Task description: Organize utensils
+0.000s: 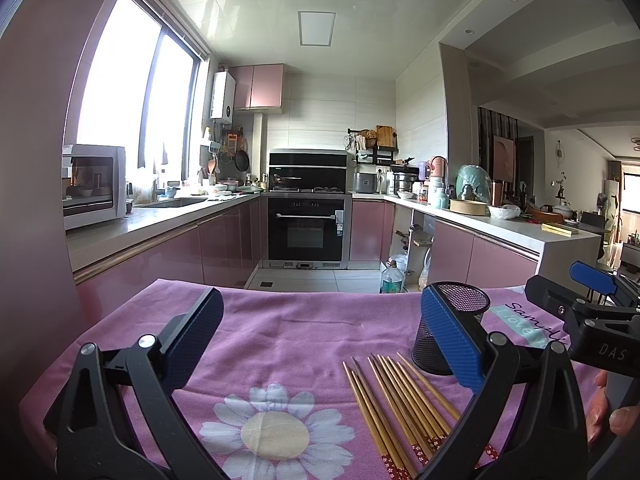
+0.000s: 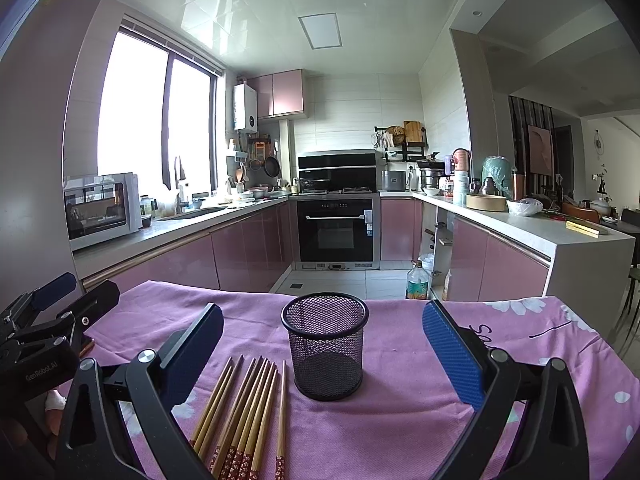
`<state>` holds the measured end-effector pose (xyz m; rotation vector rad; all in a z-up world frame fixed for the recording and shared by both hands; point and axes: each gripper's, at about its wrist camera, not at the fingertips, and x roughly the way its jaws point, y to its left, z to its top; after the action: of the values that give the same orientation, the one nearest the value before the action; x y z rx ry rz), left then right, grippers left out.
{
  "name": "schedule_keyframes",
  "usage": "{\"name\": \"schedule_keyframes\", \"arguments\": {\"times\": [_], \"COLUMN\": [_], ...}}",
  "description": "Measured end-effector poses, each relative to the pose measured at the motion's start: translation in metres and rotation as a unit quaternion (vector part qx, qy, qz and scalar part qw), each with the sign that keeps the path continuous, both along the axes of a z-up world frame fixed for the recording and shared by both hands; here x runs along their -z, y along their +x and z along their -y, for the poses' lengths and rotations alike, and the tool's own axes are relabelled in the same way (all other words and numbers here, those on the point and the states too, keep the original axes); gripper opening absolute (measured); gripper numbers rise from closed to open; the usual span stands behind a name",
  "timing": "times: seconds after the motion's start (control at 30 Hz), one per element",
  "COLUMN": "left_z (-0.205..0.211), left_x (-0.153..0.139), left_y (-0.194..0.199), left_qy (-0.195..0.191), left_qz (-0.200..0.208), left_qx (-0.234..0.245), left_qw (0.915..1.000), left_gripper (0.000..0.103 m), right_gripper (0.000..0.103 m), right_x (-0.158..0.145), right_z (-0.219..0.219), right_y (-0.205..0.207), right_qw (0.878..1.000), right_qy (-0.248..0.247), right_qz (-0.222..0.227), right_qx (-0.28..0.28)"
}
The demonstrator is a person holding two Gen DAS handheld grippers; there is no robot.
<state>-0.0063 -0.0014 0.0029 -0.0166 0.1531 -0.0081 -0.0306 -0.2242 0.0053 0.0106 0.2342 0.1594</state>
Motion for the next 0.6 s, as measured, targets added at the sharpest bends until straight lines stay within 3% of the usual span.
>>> {"name": "schedule_keyframes", "arguments": {"times": [0.6], "left_z": [0.002], "left_x": [0.0018], "left_y": [0.0044], "left_qy": [0.004], "left_qz": [-0.012], "left_qx": [-0.001], "left_qw": [0.9999], "left_gripper": [0.097], "right_gripper": [0.096], "right_x": [0.0032], "right_z": [0.0048], "right_y": [0.0031], "right_qw": [1.0], "right_qy": [0.01], "right_qz": [-0.009], "right_qx": [-0.003]}}
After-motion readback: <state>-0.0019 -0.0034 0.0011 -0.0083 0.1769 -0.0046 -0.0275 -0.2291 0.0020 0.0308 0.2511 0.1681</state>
